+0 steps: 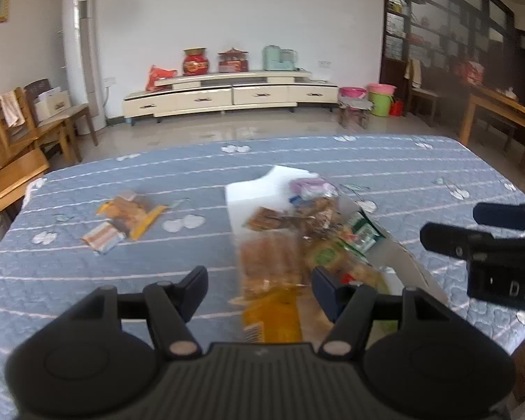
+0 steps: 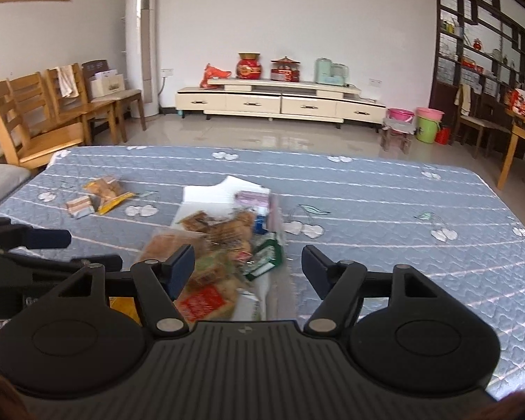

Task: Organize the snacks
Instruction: 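Release yellow packet into tray with left tool while right tool drops green pack, then withdraw both open tools from the tray toward the last snacks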

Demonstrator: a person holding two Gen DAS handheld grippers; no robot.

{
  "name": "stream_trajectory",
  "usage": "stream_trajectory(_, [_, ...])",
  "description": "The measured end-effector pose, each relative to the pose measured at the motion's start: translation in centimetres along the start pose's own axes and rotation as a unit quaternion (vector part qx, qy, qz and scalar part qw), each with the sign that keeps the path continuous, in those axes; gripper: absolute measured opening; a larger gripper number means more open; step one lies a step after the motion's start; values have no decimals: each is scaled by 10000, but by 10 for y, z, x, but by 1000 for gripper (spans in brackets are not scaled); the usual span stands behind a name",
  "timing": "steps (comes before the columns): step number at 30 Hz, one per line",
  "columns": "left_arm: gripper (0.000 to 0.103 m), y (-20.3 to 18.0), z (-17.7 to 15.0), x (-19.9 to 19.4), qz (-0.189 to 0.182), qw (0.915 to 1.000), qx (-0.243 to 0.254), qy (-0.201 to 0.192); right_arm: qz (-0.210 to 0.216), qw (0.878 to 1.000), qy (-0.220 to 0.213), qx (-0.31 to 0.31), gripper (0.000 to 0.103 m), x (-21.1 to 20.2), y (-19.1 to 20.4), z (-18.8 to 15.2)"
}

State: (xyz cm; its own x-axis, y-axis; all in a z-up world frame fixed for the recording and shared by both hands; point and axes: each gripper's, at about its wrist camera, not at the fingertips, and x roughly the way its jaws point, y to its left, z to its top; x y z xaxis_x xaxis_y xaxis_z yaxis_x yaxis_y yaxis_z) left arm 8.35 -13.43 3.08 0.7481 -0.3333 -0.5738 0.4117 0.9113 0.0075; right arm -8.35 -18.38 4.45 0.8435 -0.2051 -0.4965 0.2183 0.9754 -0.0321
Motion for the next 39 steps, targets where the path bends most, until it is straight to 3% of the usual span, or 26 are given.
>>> stream_trajectory(17, [65, 66, -7, -12, 439, 9978, -481, -134, 368, 9984, 59, -416, 88, 6, 49, 12])
stream_trajectory(24, [66, 113, -14, 4, 753, 9932, -892, -17, 563, 9963, 167, -630, 89, 23, 74, 17])
stream_trajectory(29, [76, 151, -10, 32, 961, 9905, -977, -92, 685, 9947, 242, -724, 91, 38, 87, 19])
stream_trajectory(31, [79, 167, -4, 49, 847, 9925, -874, -143, 742, 9943, 280, -715, 92, 45, 89, 20])
stream_trajectory(34, [92, 182, 5, 79, 702, 9963, -420, -247, 777, 9938, 324, -727, 93, 55, 93, 21])
stream_trajectory(39, [93, 200, 16, 139, 598, 9973, 415, -13, 834, 9932, 405, -708, 94, 78, 98, 24])
